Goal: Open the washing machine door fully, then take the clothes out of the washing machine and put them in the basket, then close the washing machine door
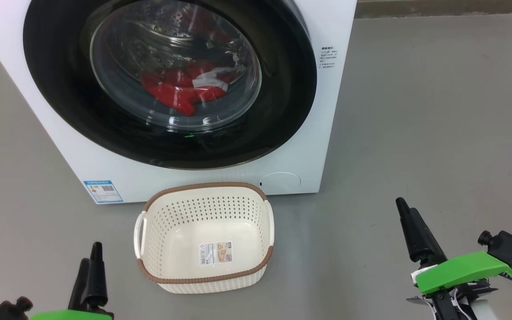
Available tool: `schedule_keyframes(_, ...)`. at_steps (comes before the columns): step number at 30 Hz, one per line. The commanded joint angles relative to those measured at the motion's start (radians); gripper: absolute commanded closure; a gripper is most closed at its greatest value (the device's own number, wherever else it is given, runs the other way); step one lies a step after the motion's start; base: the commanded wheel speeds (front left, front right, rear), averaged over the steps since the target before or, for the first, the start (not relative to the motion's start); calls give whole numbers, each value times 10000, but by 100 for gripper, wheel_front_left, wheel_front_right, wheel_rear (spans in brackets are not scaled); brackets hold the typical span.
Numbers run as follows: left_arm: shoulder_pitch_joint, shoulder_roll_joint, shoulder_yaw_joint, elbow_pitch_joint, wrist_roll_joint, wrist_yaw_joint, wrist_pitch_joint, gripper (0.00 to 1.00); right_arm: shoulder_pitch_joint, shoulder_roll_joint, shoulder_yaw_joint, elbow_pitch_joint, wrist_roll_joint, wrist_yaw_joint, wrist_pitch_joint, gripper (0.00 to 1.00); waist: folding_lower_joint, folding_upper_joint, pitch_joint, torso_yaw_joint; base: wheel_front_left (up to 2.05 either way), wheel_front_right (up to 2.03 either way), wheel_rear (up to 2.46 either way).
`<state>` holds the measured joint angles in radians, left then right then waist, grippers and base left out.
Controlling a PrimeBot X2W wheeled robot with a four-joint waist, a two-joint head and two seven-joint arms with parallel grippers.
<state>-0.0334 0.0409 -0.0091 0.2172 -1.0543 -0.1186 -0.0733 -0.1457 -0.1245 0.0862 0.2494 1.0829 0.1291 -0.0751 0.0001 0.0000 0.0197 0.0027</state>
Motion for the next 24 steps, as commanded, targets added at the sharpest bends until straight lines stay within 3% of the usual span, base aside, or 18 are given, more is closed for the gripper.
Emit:
schedule_keyframes(1, -456, 152, 195, -257, 502, -60, -144, 0, -499, -114, 175, -243, -515, 8, -155, 0, -1, 0, -4, 7, 0, 0, 0)
schedule_keyframes(24, -505, 42, 312, -435, 4127, 41, -798, 0, -641, 18, 139, -228, -4510, 11, -798, 0, -1, 0, -4, 54, 0, 0, 0)
